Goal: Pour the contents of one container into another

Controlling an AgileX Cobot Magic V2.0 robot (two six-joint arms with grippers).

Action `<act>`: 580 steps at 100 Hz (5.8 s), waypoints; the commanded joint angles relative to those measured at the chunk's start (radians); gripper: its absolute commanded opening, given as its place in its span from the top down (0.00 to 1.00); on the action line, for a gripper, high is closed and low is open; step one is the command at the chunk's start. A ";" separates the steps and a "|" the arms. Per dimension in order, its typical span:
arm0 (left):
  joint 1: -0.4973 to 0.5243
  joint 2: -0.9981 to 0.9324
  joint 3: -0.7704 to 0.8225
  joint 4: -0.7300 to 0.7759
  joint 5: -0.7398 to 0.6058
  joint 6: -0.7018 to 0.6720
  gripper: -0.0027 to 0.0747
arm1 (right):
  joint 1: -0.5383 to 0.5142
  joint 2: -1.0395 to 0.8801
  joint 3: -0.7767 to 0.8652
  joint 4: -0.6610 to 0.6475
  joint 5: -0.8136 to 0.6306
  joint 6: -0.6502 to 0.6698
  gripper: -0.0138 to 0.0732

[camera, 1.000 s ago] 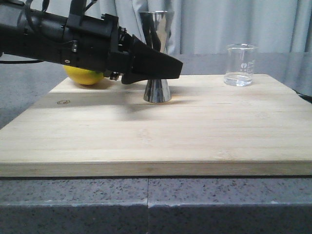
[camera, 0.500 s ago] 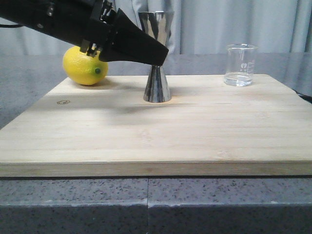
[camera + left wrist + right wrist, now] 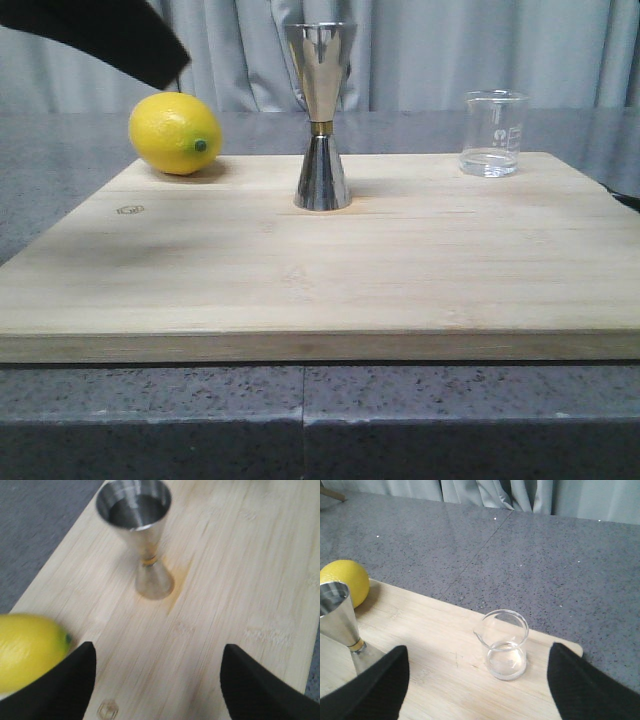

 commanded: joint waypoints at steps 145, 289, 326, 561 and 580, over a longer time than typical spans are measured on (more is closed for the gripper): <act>0.004 -0.513 0.040 0.869 0.121 -1.210 0.96 | 0.002 -0.254 -0.025 -0.017 0.085 0.262 0.92; 0.359 -0.855 0.370 0.577 -0.141 -1.206 0.99 | 0.002 0.219 -0.025 -0.017 0.100 0.262 0.92; 0.357 -0.855 0.370 0.576 -0.124 -1.206 0.99 | 0.002 0.201 -0.025 -0.017 0.177 0.262 0.92; 0.388 -1.325 1.119 0.693 -0.846 -1.183 0.99 | 0.002 0.171 -0.025 -0.017 0.182 0.262 0.92; 0.388 -1.325 1.119 0.614 -0.851 -1.057 0.99 | 0.002 0.171 -0.025 -0.017 0.182 0.262 0.92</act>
